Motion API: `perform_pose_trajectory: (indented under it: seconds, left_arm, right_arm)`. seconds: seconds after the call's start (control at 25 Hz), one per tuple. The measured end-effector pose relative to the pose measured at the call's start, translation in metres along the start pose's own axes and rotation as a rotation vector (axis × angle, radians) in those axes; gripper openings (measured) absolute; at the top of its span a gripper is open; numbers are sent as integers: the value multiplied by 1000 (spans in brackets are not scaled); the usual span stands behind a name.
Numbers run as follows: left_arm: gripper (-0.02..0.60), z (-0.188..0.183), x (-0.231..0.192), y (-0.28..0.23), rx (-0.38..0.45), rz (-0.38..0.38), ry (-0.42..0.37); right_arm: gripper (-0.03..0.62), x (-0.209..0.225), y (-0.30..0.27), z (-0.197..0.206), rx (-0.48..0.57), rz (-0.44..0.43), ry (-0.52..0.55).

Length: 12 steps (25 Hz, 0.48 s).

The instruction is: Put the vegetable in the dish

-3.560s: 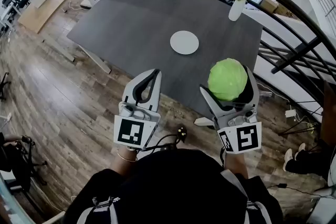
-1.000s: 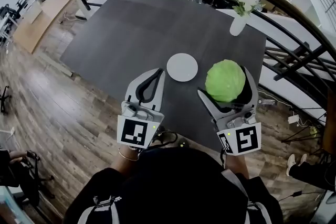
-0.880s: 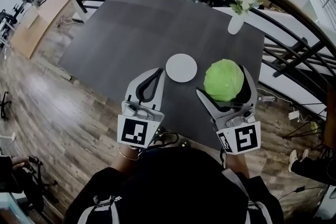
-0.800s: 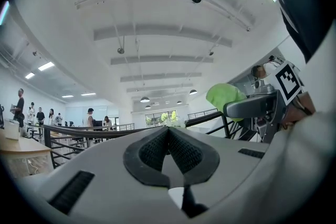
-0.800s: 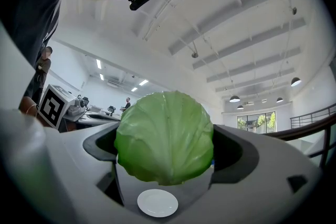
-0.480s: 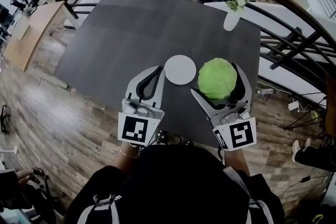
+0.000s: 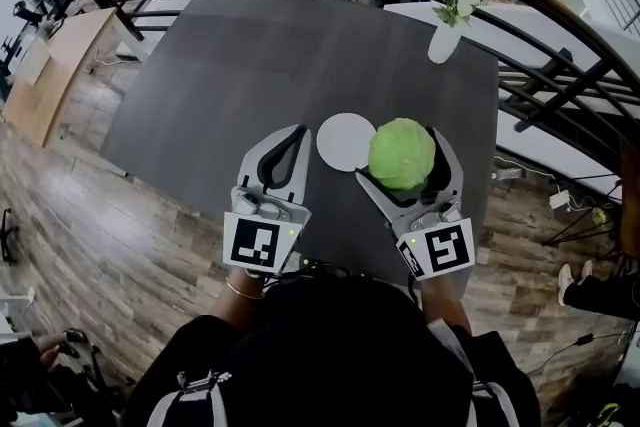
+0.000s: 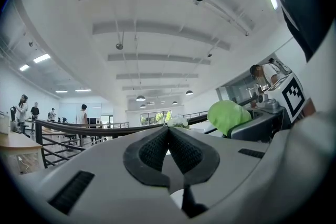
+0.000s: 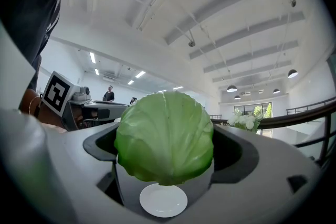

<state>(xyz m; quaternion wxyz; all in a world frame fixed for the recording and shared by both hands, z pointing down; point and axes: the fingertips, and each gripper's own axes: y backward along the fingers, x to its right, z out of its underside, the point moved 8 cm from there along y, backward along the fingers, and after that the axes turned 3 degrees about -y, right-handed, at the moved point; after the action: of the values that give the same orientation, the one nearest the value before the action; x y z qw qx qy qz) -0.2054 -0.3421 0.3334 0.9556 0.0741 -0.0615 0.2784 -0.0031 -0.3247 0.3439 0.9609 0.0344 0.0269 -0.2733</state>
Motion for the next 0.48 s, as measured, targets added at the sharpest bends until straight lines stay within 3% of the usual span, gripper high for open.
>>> perform_pose_trajectory:
  seconds: [0.48]
  left_arm:
    - [0,13,-14,-1,-24,8,-8]
  right_arm:
    - [525,-3,-24,32,-54,-8,-24]
